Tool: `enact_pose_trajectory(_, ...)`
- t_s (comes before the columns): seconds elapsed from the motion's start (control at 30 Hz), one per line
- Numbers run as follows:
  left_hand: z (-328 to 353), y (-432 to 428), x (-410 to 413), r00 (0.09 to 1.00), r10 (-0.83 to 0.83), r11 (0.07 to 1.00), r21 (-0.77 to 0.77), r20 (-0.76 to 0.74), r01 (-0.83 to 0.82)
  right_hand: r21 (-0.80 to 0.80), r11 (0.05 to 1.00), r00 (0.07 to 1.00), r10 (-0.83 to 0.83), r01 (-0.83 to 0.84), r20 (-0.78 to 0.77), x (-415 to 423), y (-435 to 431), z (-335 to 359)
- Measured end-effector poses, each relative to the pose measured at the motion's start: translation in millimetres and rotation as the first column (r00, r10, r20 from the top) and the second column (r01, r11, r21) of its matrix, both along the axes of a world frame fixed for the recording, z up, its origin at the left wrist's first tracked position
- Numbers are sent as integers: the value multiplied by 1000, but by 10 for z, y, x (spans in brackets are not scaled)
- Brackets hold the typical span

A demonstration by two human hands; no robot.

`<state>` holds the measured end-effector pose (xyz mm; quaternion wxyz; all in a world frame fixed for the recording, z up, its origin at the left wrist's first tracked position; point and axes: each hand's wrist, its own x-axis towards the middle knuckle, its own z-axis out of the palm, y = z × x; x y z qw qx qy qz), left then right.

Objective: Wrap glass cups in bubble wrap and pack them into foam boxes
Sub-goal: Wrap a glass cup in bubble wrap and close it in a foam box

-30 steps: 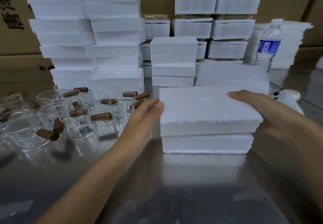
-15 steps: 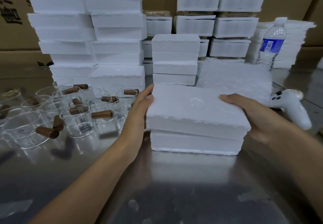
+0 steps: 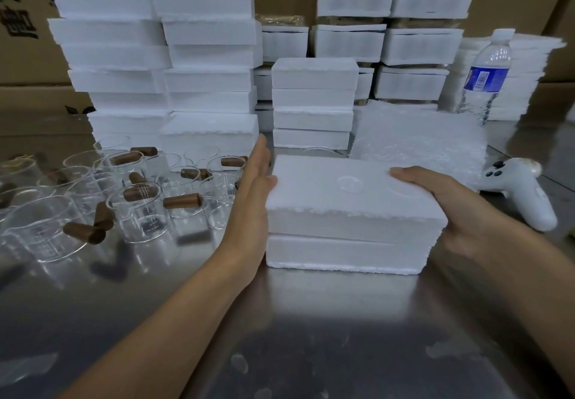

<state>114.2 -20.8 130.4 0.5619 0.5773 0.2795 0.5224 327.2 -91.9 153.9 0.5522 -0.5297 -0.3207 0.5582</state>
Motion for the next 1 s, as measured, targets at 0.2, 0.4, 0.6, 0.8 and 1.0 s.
enact_pose_trajectory(0.2,-38,20,7,997,75,994,-75,-12,-76,15,999,999,-32,32,0,-25,13,-24)
enact_pose_trajectory(0.4,-63,23,-33,998,59,998,-11,-33,-59,43,996,997,-75,75,-6,-41,31,-50)
enact_pose_trajectory(0.6,-79,32,-64,997,5,1000,-26,-74,-7,58,986,988,-155,157,-25,-80,62,-90)
enact_pose_trajectory(0.8,-71,53,-76,992,36,997,-60,-118,-44,37,988,988,-151,152,-26,-83,66,-84)
enact_pose_trajectory(1.0,-46,93,-105,991,21,996,-82,-129,-32,34,983,984,-179,179,-6,-62,78,-107)
